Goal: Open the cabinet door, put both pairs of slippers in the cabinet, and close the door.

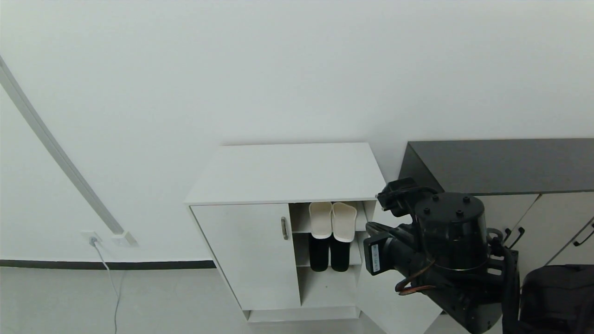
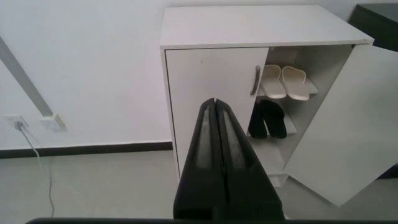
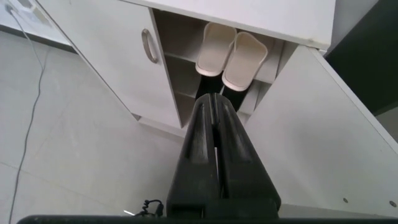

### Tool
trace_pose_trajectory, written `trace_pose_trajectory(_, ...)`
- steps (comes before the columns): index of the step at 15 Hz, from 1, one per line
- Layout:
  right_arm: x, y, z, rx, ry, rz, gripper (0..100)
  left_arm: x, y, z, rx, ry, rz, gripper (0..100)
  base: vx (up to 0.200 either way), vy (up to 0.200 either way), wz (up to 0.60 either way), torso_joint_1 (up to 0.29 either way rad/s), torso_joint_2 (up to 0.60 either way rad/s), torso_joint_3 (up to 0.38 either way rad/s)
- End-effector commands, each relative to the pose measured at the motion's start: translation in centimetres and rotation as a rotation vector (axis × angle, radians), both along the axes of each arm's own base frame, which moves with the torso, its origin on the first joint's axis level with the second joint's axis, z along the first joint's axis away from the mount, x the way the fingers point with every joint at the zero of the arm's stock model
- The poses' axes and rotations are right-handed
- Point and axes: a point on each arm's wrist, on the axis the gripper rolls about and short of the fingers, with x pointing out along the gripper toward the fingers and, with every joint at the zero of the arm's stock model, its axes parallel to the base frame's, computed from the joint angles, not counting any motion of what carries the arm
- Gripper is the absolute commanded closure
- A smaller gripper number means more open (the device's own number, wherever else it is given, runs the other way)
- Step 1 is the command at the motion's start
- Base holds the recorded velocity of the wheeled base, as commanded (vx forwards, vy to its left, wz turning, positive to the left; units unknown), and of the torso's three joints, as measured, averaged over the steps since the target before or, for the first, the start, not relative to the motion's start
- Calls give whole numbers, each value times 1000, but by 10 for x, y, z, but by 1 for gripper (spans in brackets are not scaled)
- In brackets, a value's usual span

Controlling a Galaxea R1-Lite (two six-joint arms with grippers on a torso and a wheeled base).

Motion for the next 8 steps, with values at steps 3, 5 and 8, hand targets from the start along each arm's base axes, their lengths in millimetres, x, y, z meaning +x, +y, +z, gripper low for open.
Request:
trace_pose_trajectory(3,0,0,0,-1,1,0,100,0,0,0,1,1,0,100,0,0,-400,3,-2,3)
trace_pose_trajectory(5,1,-1,-1,-2,2,-3,100,0,0,0,-1,1,0,100,0,0,-600,-5,-10,2)
trace_pose_trajectory(8,6,-4,-2,-3,3,-21,100,0,0,0,-1,1,0,100,0,0,-200,4,2,2)
